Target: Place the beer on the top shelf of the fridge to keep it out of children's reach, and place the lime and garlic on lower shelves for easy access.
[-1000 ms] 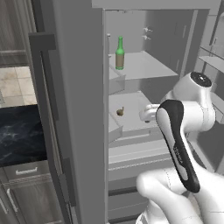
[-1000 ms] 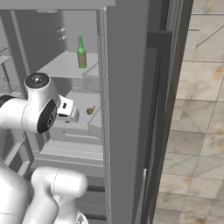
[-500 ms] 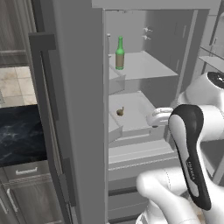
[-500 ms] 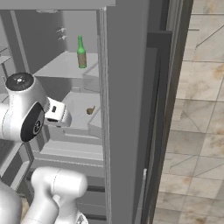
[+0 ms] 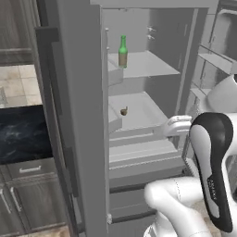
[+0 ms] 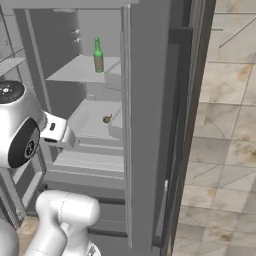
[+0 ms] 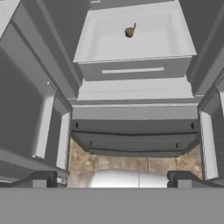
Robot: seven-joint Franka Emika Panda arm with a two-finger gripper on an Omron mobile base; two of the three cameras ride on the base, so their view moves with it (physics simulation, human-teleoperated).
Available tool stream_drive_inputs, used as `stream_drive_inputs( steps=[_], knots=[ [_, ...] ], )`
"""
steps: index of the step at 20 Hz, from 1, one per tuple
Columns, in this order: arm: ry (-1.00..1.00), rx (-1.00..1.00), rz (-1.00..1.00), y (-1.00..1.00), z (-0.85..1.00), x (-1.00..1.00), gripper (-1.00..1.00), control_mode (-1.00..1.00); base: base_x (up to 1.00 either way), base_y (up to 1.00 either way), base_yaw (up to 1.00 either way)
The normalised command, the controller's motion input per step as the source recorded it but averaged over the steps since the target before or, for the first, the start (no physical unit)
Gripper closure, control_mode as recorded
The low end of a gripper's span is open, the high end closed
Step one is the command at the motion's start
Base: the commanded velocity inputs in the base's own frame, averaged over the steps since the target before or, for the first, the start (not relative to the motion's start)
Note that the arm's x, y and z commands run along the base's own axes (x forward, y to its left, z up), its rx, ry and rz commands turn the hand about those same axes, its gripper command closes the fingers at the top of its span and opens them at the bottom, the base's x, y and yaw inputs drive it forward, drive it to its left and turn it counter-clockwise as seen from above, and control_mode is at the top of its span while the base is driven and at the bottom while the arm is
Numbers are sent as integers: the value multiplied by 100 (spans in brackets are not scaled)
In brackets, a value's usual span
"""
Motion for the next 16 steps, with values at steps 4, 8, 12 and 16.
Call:
stream_drive_inputs(
  steps=[4, 8, 12, 16],
  knots=[
    [0, 0, 0, 0, 0, 0, -100, 100, -87, 9, 13],
    [0, 0, 0, 0, 0, 0, -100, 100, -84, 7, 25],
    [0, 0, 0, 0, 0, 0, -100, 100, -70, 8, 36],
    [0, 0, 0, 0, 0, 0, -100, 100, -31, 44, 46]
  ],
)
